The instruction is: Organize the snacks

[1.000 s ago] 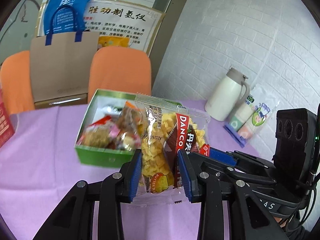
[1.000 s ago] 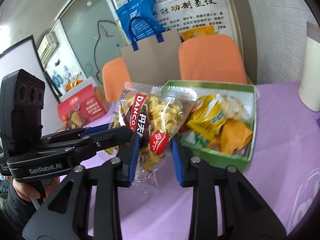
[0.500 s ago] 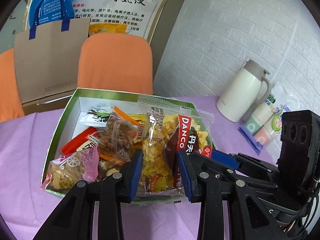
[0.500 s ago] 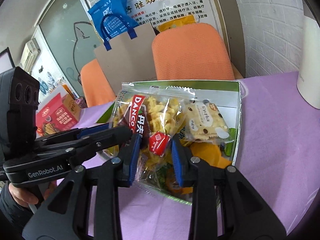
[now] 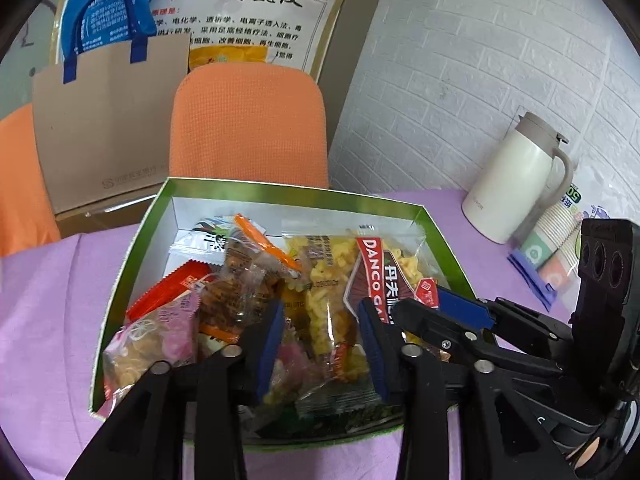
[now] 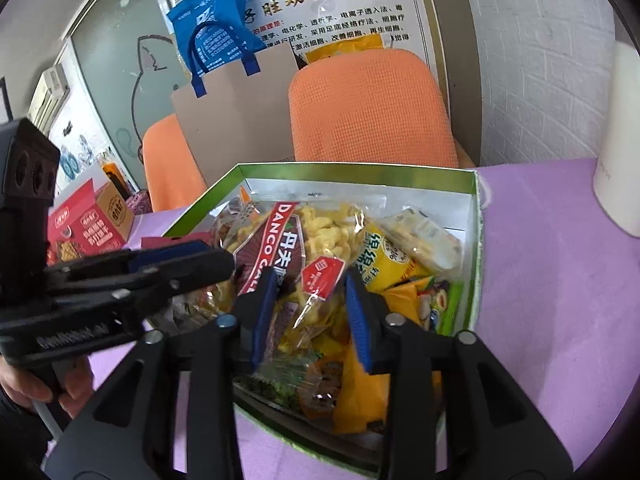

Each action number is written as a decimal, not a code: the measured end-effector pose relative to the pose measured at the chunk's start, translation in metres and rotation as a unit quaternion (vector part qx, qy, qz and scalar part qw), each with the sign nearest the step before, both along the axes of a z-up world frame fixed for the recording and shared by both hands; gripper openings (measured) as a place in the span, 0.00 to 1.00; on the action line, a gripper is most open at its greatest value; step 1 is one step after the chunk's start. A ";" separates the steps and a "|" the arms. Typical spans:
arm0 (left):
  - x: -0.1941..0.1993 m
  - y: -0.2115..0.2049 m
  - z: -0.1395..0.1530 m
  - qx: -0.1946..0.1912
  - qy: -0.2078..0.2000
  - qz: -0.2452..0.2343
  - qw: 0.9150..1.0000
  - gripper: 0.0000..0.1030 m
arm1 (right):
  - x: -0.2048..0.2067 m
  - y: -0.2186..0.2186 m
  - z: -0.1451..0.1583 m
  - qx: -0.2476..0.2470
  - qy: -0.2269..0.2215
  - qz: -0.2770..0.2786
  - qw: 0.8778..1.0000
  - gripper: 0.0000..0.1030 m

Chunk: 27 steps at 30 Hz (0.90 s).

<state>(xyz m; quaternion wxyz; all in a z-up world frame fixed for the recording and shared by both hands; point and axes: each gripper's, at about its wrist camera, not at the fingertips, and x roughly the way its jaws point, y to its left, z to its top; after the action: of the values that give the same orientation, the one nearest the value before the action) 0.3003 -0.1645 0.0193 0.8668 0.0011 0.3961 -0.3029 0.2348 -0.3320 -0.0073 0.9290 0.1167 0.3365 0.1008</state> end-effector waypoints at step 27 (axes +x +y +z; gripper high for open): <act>-0.203 0.068 0.039 0.056 -0.100 0.149 0.982 1.00 | -0.189 0.027 0.053 -0.104 -0.075 -0.068 0.989 0.99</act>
<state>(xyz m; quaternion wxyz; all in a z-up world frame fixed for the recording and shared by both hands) 0.0970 -0.0966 0.0580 0.9360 0.0207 0.3195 -0.1463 0.0454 -0.3055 0.0454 0.9633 0.0344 0.2661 0.0098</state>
